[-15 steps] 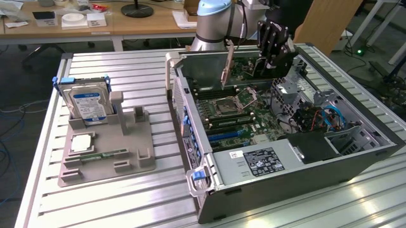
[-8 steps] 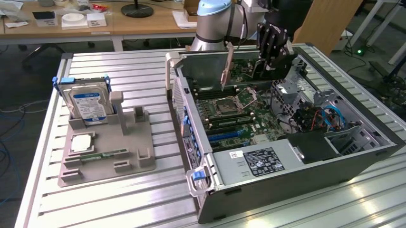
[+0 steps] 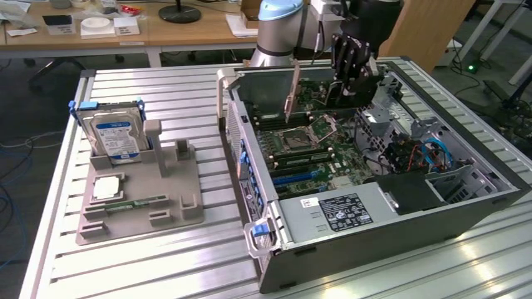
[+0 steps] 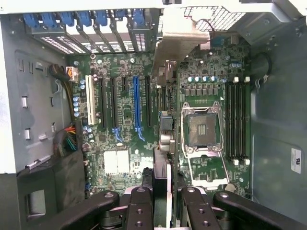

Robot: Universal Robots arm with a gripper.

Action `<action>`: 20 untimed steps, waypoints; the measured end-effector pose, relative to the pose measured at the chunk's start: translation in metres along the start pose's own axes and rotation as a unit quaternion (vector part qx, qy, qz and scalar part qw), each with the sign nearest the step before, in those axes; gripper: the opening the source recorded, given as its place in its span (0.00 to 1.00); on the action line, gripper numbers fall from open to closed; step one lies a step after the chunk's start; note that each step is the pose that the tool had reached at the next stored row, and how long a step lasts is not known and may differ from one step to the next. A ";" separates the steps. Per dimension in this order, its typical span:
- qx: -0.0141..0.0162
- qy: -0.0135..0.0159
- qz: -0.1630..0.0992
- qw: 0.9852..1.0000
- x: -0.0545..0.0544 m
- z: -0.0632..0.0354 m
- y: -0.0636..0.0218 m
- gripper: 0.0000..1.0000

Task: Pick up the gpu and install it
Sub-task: 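Insert the gpu into the slot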

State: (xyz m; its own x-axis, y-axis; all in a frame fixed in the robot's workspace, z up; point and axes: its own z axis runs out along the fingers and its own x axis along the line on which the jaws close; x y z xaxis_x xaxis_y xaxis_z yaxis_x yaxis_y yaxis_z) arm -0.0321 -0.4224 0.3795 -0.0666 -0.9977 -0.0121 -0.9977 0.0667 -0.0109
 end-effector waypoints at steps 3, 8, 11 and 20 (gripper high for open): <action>0.000 0.000 -0.002 1.000 0.003 0.0012 0.0003 0.27; 0.000 0.000 -0.005 1.000 0.009 0.0035 0.0035 0.27; 0.002 0.000 -0.008 1.000 0.009 0.0056 0.0064 0.27; 0.002 -0.001 -0.035 0.999 0.010 0.0181 0.0117 0.27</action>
State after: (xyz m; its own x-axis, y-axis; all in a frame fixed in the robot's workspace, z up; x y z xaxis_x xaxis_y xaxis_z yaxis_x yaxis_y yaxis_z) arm -0.0442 -0.4316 0.3611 0.0043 -0.9999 -0.0127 -0.9999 -0.0041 -0.0152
